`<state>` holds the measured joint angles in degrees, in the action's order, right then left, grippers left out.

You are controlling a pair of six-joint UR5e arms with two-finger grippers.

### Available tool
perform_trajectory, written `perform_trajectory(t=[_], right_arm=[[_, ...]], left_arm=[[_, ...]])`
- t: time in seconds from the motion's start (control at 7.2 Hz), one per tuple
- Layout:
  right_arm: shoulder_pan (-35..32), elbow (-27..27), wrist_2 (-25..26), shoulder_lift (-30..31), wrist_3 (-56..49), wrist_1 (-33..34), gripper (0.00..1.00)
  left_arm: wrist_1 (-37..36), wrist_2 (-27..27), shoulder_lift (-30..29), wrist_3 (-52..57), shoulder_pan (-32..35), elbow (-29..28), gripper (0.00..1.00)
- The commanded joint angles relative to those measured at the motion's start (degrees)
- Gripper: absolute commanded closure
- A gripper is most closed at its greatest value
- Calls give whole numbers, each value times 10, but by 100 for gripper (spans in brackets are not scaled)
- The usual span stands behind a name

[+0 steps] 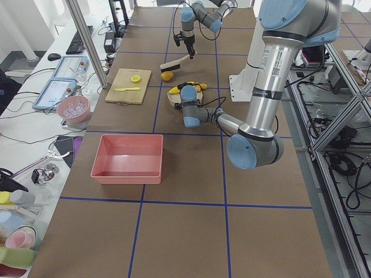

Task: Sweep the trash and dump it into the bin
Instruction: 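Lift the brush with the right gripper and move it behind the potato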

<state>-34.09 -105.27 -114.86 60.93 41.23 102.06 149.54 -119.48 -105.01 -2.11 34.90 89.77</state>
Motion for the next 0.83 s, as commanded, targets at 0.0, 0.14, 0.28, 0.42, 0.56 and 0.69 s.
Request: perform_trajectory(t=[0.0, 0.14, 0.28, 0.42, 0.56, 0.69], right_arm=[[5, 54, 4, -15, 2, -64, 100], [22, 59, 8, -36, 11, -62, 100], [35, 56, 8, -48, 11, -60, 100], [46, 53, 8, -56, 12, -60, 100], [60, 53, 8, -68, 30, -56, 100], [71, 53, 8, -75, 37, -56, 100]], left_arm=[[-4, 3, 0, 0, -2, 0, 3], [-4, 3, 0, 0, -2, 0, 3], [-4, 3, 0, 0, -2, 0, 3], [-4, 3, 0, 0, -2, 0, 3], [-4, 3, 0, 0, -2, 0, 3], [-5, 3, 1, 0, -2, 0, 3]])
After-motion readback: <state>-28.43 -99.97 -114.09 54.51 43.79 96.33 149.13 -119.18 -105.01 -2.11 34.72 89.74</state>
